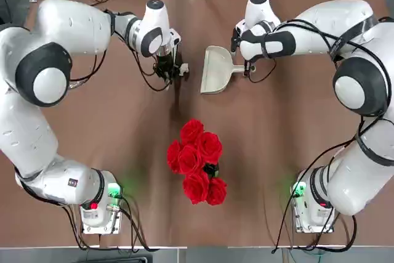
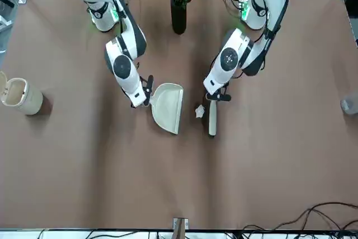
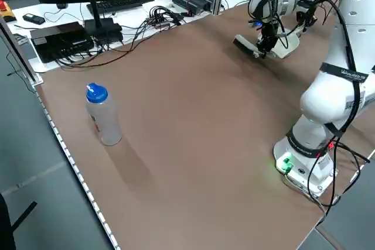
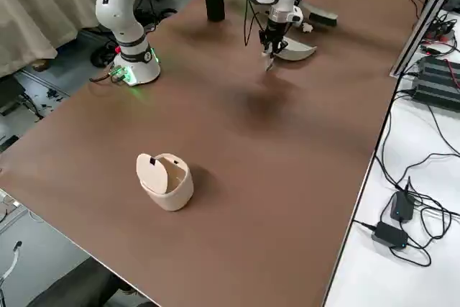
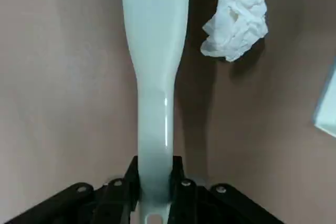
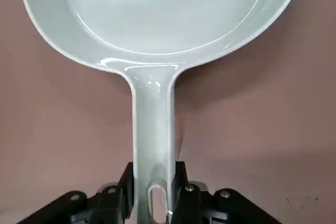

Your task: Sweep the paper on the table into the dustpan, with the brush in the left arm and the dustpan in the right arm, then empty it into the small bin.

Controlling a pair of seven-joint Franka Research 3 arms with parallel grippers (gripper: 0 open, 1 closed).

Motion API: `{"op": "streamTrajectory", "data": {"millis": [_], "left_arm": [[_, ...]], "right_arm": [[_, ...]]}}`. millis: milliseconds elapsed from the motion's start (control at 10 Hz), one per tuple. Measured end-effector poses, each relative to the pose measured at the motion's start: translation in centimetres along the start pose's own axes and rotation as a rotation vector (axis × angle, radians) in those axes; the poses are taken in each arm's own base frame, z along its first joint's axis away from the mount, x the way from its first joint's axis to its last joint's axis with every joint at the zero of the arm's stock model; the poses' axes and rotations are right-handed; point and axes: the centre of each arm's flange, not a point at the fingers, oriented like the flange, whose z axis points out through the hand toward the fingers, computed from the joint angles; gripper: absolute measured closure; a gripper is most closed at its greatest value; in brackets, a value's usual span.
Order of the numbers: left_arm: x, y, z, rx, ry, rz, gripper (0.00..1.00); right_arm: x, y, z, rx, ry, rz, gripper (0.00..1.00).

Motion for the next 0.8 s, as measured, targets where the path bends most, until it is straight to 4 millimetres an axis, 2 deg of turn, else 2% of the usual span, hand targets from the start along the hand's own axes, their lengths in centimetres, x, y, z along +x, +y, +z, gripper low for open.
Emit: {"op": "streamTrajectory", "data": {"millis": [200,400,800], "left_arm": [[1.0,0.6,0.2,0.012,-0.053,0.001,0.74],[0.9,1.6,1.5,0.025,-0.094,0.008,0.74],[-1.6,6.7,2.0,0.045,-0.088,-0.035,0.74]], "right_arm": [[0.6,-0.1,0.0,-0.003,0.002,0.004,0.67],[1.0,-0.2,-0.1,-0.006,0.003,0.006,0.67],[1.2,-0.4,-0.2,-0.007,0.004,0.018,0.67]]}}
